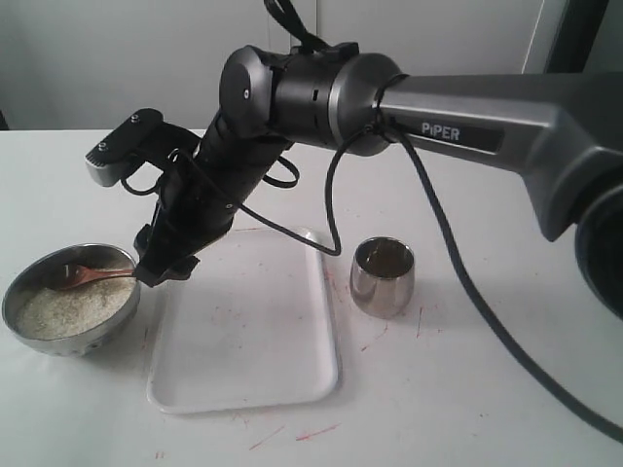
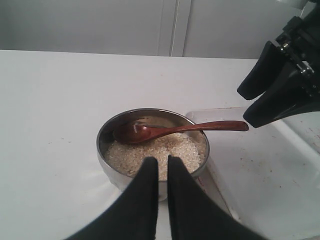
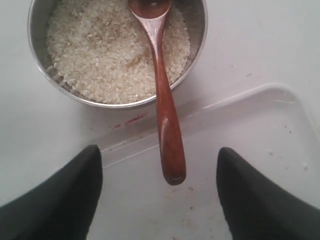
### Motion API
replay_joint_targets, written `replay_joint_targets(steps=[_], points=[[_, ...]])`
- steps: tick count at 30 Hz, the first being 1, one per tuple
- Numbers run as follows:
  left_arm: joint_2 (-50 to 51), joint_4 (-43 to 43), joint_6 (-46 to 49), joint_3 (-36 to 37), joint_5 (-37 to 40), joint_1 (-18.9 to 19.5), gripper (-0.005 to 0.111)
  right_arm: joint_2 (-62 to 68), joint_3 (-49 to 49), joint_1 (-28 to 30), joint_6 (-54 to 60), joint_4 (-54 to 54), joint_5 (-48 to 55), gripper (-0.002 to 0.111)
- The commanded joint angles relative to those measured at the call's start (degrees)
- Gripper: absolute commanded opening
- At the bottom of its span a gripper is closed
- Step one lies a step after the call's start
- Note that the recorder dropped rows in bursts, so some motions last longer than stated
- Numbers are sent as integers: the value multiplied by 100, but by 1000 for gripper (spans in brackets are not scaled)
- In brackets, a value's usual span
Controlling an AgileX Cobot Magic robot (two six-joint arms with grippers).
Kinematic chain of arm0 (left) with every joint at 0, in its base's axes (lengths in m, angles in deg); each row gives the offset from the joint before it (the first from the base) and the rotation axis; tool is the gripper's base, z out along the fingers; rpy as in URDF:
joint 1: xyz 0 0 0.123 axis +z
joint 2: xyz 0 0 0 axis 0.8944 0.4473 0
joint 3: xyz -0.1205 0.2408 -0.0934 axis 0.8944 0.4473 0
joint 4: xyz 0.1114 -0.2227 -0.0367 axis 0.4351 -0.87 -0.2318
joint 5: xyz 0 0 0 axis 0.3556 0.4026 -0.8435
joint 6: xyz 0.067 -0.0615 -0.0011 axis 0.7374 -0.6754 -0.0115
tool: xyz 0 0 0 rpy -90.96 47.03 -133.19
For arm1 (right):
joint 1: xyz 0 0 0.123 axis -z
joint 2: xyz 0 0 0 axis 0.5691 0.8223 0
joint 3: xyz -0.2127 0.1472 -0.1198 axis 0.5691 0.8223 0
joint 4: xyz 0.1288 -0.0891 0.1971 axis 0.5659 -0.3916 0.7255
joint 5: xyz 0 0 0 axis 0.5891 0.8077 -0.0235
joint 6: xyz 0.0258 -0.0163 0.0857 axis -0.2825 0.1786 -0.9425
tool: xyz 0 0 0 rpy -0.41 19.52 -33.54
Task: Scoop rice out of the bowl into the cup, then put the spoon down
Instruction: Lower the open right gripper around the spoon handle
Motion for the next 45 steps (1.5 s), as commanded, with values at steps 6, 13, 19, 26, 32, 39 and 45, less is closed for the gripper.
replay_joint_targets(steps=[6, 13, 19, 26, 32, 39, 45], points=[[-24, -52, -11, -19, -29, -13, 14, 187, -15, -41, 73, 56, -189, 62], [-24, -52, -11, -19, -29, -13, 14, 323, -15, -41, 73, 56, -294, 62], [-24, -52, -11, -19, -29, -13, 14, 337, -15, -41, 73, 56, -496, 62], [-24, -52, -11, -19, -29, -13, 14, 483, -15, -41, 87, 34, -521, 62], [-24, -52, -11, -19, -29, -13, 14, 578, -15, -41, 87, 20, -649, 62], [-24, -52, -11, -19, -29, -13, 14, 604, -15, -41, 87, -31, -737, 59], [-24, -52, -11, -19, -29, -13, 14, 604, -15, -41, 173, -31, -759, 45]])
